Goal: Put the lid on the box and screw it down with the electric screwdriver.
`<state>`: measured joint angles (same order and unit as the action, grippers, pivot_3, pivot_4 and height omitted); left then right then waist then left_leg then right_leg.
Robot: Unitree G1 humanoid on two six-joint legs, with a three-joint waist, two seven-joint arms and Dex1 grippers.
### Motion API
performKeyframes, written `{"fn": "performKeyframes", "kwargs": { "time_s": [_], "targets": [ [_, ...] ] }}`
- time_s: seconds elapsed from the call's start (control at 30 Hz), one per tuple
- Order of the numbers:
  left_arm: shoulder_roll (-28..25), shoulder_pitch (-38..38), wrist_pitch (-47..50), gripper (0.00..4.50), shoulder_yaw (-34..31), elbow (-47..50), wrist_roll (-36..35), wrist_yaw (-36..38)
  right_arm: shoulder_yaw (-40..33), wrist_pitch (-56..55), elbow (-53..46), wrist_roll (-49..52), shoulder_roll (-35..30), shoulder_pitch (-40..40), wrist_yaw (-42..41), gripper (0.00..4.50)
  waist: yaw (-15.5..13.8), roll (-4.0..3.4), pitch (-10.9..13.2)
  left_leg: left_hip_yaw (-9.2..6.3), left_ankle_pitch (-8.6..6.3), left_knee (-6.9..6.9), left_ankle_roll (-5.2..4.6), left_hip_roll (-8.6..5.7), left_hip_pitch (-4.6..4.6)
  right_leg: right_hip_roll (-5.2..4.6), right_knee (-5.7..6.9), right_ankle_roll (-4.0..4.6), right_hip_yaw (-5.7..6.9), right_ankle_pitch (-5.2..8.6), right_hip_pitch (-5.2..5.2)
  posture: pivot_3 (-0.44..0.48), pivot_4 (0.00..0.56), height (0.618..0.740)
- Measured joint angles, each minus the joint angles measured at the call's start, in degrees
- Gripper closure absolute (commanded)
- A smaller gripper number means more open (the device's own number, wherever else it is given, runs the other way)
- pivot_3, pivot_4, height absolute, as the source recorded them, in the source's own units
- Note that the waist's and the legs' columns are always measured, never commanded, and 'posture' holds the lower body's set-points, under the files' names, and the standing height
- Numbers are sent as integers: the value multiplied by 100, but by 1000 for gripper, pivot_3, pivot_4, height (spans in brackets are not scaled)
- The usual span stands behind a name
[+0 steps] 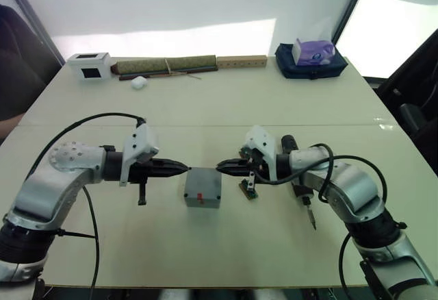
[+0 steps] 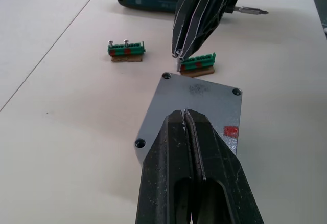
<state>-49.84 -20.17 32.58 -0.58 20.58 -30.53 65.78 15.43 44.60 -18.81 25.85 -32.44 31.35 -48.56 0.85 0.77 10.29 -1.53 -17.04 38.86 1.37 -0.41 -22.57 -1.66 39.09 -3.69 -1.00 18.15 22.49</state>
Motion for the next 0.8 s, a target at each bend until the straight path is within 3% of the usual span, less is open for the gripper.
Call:
{"fn": "performKeyframes", "kwargs": {
  "time_s": [0.8],
  "targets": [
    [1, 61, 73, 4500, -34, 106, -125, -131, 131, -352, 335, -381, 199, 10, -178, 4446, 4, -1, 1, 0, 0, -3, 0, 0, 0, -1, 0, 2, 0, 0, 2, 0, 150, 740]
  ]
}}
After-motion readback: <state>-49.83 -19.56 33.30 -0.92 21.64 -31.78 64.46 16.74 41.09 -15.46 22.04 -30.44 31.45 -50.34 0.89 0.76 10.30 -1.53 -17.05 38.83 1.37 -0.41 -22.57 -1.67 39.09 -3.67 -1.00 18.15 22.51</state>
